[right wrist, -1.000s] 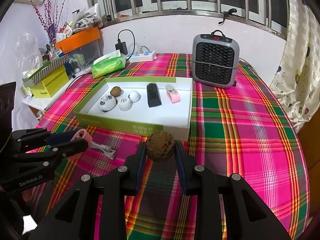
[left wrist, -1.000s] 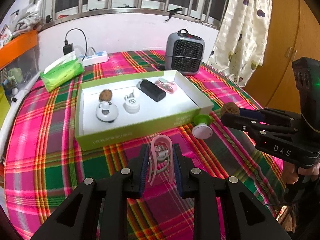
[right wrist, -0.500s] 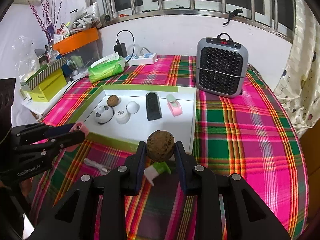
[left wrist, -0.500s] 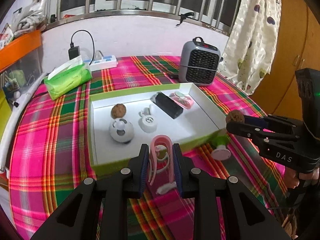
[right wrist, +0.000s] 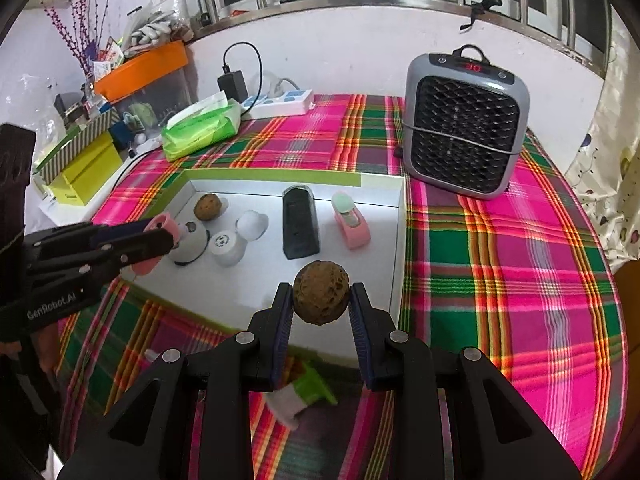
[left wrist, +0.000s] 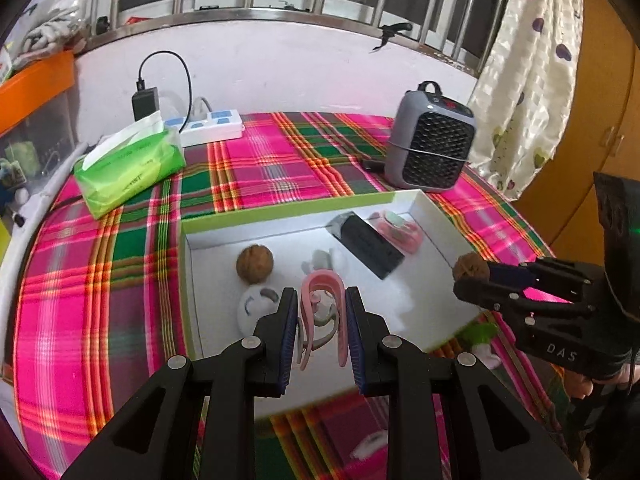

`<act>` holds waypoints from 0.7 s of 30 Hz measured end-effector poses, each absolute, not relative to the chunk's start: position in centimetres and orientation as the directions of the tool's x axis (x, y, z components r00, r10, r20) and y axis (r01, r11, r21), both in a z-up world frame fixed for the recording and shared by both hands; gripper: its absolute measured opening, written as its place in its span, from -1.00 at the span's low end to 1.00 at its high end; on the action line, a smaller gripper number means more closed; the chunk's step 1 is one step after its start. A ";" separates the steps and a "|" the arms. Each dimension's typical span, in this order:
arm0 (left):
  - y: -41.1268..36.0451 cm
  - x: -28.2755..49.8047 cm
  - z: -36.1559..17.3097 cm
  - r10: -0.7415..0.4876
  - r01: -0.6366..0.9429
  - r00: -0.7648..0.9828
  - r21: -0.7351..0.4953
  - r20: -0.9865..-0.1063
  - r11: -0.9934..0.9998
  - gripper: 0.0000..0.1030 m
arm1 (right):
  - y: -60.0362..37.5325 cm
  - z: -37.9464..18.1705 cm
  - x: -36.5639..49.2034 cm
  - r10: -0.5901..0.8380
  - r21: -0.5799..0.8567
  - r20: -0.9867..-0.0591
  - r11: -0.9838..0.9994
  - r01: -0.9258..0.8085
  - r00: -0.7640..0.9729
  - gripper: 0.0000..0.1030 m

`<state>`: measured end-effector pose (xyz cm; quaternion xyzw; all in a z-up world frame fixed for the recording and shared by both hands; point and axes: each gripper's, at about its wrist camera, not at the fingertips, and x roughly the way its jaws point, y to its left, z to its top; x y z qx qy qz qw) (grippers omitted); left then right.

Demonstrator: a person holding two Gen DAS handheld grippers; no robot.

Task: Organize objects
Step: 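Lift the pink earhook with left tool while right tool carries the walnut over the box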

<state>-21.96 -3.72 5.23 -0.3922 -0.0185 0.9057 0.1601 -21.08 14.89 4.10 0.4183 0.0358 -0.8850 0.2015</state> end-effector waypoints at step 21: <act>-2.7 -28.1 3.8 0.285 -0.303 -0.608 -0.115 -0.741 -0.946 -0.58 | 13.9 2.4 -24.7 -0.295 0.076 -0.785 -0.918 0.389 -0.544 -0.42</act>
